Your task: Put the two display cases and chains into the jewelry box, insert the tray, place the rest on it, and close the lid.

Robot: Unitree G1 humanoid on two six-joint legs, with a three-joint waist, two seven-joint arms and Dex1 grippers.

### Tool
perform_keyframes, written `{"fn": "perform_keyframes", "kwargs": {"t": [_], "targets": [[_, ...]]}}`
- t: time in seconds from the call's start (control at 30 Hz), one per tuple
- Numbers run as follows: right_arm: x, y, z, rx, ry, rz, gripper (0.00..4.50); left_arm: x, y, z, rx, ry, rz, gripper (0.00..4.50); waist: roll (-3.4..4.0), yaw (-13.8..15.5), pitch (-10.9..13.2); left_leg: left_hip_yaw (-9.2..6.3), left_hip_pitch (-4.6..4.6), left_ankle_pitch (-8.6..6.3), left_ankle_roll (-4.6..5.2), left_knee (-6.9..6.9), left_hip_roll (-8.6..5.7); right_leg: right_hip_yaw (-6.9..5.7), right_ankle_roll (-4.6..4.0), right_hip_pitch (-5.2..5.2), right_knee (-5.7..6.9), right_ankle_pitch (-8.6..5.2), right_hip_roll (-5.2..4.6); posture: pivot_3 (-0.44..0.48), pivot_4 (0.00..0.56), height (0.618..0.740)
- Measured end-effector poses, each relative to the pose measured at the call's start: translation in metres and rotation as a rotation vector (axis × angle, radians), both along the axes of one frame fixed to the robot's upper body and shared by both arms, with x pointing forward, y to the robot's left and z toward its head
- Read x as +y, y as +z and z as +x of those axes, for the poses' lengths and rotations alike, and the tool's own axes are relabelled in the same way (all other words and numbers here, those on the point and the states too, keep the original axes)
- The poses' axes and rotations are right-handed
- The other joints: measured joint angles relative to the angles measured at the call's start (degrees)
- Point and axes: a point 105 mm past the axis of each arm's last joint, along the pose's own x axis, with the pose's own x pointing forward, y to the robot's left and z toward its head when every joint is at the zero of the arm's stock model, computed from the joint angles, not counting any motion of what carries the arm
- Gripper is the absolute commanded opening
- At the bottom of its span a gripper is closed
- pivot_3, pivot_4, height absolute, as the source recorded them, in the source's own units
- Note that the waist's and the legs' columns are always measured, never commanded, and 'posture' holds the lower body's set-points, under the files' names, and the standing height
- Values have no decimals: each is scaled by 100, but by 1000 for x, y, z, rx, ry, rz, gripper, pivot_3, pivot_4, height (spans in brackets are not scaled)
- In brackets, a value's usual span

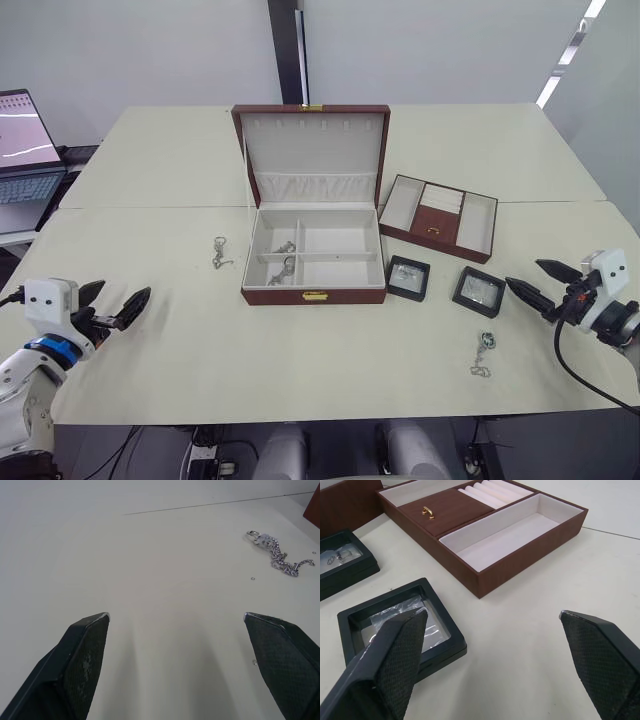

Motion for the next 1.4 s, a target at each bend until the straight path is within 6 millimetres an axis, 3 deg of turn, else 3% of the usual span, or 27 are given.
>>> {"fn": "perform_keyframes", "kwargs": {"t": [0.53,0.93,1.2,1.4], "targets": [[-7,-2,-2,-5,-33,1,4500,-1,5,5,-15,9,-12,4466,0,0,0,0,0,0,0,0,0,0,0,0,1,0,0,0,150,740],[-8,2,0,-21,-32,3,4500,-15,11,11,-40,-26,-29,4466,0,1,-1,-1,0,0,0,2,-1,0,0,1,2,0,0,0,150,740],[-5,12,-5,-6,39,-12,4500,-61,26,21,-47,-239,-7,4466,0,1,0,1,0,0,0,2,-1,1,0,2,3,0,1,0,150,740],[20,34,-8,-13,177,-35,4500,-123,54,29,-89,-528,-2,4466,0,2,0,0,-1,0,0,4,-1,0,0,2,3,0,1,0,150,740]]}}
